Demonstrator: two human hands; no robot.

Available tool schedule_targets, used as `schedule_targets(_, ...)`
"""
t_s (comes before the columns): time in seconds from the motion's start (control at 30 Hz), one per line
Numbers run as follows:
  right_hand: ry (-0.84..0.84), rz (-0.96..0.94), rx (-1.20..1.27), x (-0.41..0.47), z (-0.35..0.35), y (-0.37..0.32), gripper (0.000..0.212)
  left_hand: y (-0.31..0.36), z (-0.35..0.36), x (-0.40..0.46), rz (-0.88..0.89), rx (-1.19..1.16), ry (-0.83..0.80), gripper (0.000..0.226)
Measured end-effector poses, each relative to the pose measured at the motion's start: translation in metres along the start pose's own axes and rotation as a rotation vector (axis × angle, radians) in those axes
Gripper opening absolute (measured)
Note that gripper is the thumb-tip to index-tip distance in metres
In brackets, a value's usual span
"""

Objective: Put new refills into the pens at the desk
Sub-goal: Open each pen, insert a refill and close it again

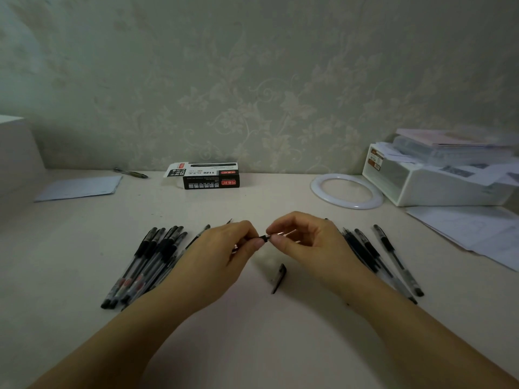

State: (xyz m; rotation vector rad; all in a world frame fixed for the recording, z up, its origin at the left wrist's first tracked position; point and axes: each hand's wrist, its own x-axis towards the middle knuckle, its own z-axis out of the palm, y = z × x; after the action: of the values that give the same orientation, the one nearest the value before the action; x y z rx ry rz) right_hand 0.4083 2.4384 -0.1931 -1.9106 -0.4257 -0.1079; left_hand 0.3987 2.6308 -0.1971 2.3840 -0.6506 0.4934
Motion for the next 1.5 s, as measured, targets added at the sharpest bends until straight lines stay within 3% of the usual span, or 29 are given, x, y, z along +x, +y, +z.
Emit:
schedule_targets(0.27,0.037,0.075,0.045,0.000,0.001,0.001,0.018,0.001,0.000,-0.001,0.012,0.010,-0.006,0.022)
schedule_targets(0.43,0.086,0.083,0.115,0.003,-0.001,0.002,0.007,0.001,-0.001,0.000,0.014,0.011,-0.011,0.019)
schedule_targets(0.67,0.194,0.087,0.186,0.004,-0.003,0.005,0.011,0.002,-0.003,-0.001,0.073,0.066,-0.043,0.031)
schedule_targets(0.77,0.257,0.080,0.078,0.006,-0.006,0.009,0.013,0.001,-0.003,-0.001,0.065,0.085,-0.041,0.033)
schedule_targets(0.83,0.268,0.046,-0.124,0.005,-0.008,0.014,0.011,0.000,-0.003,0.000,0.049,0.081,-0.035,0.033)
schedule_targets(0.93,0.130,-0.002,-0.490,0.002,-0.005,0.019,0.005,-0.002,-0.003,0.000,0.035,0.086,-0.038,0.033)
schedule_targets(1.03,0.012,-0.037,-0.689,0.001,-0.002,0.021,0.006,-0.001,-0.002,0.000,0.034,0.099,-0.038,0.033)
schedule_targets(1.37,-0.004,-0.034,-0.698,0.002,-0.003,0.021,0.014,-0.001,-0.002,-0.002,0.043,0.088,-0.028,0.032)
schedule_targets(1.5,0.100,-0.047,-0.485,0.001,-0.002,0.015,0.013,0.002,-0.003,-0.001,0.050,0.075,0.004,0.033)
